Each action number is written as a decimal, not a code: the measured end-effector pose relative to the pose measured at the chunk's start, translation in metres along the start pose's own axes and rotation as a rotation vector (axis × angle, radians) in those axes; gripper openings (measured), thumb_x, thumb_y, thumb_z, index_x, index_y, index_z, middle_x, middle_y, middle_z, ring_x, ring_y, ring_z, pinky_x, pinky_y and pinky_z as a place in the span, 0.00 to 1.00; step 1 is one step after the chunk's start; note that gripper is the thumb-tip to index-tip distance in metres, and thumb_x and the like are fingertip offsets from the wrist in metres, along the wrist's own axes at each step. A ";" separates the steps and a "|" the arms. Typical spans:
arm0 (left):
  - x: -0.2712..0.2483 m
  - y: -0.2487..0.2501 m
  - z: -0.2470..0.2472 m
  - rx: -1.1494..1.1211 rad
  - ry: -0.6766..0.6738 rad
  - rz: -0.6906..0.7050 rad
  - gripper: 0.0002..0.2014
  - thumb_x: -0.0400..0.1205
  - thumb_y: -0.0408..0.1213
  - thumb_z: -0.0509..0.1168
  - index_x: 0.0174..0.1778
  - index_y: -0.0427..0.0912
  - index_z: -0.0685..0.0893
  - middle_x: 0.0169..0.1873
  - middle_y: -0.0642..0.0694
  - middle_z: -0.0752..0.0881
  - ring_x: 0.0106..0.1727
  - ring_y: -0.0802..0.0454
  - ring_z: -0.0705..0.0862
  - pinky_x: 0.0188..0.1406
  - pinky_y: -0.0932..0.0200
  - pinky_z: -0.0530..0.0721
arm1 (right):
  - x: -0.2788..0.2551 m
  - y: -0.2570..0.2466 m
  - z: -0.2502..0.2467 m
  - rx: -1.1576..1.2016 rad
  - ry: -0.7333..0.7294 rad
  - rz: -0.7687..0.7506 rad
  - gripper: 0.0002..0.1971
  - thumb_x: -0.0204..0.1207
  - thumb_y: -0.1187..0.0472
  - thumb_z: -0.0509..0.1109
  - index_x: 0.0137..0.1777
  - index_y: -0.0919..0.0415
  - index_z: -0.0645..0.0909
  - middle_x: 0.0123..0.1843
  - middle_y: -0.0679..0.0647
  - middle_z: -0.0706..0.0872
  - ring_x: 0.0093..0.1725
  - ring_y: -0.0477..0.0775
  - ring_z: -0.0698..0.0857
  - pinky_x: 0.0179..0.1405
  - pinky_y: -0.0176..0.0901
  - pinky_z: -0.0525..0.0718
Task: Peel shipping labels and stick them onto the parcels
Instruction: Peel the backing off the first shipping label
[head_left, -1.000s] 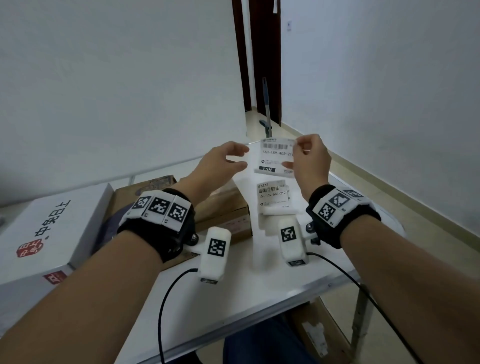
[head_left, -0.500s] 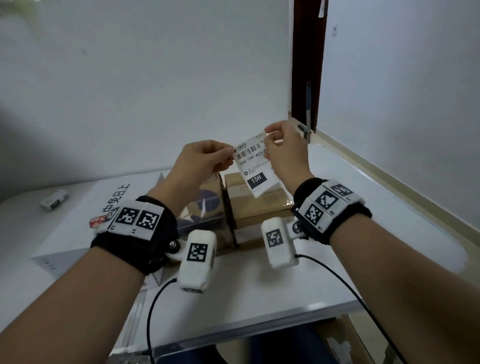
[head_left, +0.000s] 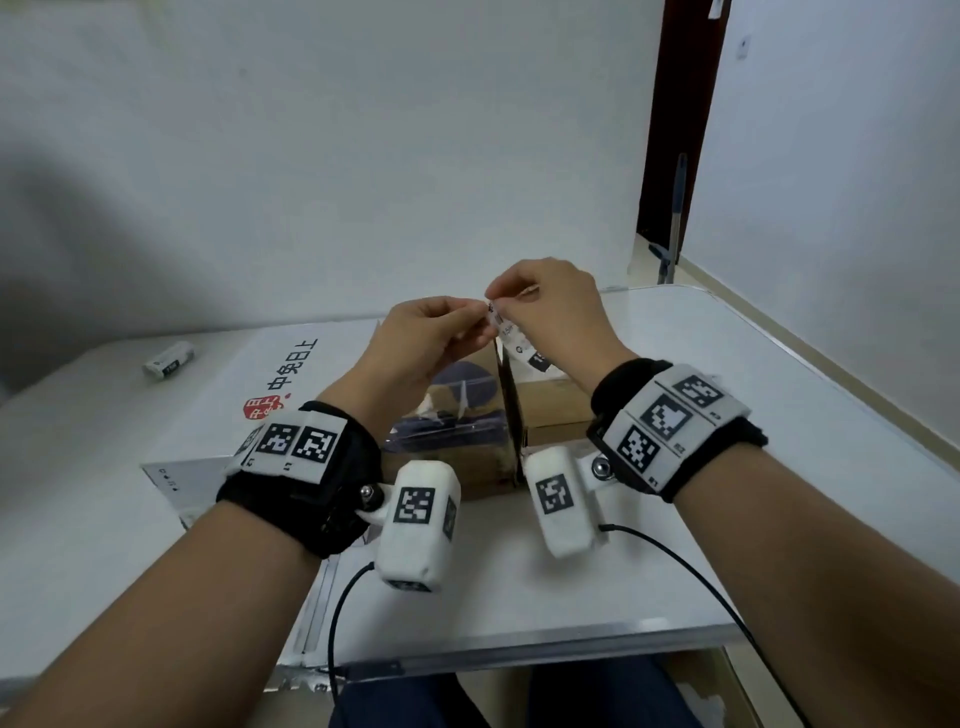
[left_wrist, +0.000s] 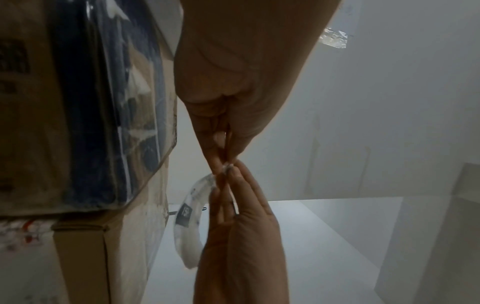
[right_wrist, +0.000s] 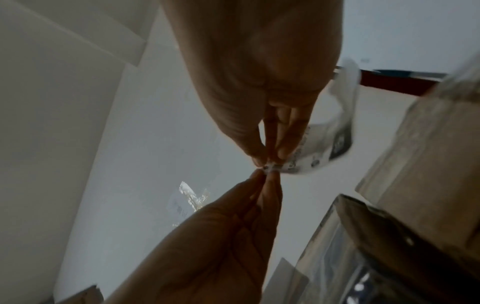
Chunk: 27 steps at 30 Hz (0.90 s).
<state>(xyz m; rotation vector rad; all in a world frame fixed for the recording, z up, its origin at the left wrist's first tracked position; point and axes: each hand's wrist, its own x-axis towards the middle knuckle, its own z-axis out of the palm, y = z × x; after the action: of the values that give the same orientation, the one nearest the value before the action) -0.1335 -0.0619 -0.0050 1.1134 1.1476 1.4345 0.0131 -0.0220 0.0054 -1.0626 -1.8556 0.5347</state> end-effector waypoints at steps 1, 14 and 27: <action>0.000 -0.001 0.001 -0.021 -0.017 -0.009 0.07 0.83 0.28 0.65 0.50 0.27 0.85 0.38 0.40 0.90 0.41 0.52 0.88 0.48 0.64 0.88 | -0.002 0.000 0.000 0.047 -0.021 0.029 0.06 0.75 0.63 0.71 0.49 0.55 0.88 0.50 0.49 0.88 0.47 0.45 0.86 0.35 0.22 0.79; -0.007 -0.013 0.009 -0.065 -0.088 -0.040 0.07 0.82 0.25 0.65 0.52 0.27 0.85 0.40 0.40 0.90 0.41 0.53 0.88 0.52 0.63 0.88 | -0.019 0.011 0.002 0.228 0.024 0.144 0.05 0.75 0.63 0.73 0.48 0.58 0.89 0.42 0.49 0.90 0.44 0.45 0.89 0.52 0.38 0.88; -0.013 -0.014 0.007 0.049 -0.087 0.044 0.08 0.82 0.28 0.65 0.53 0.28 0.86 0.43 0.37 0.89 0.44 0.50 0.88 0.53 0.62 0.87 | -0.023 0.007 0.004 0.219 0.019 0.145 0.06 0.76 0.61 0.73 0.51 0.57 0.89 0.42 0.46 0.88 0.45 0.44 0.87 0.58 0.46 0.87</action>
<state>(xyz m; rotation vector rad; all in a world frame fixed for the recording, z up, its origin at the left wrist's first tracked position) -0.1236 -0.0727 -0.0186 1.2302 1.1083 1.3843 0.0182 -0.0374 -0.0131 -1.0546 -1.6680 0.7903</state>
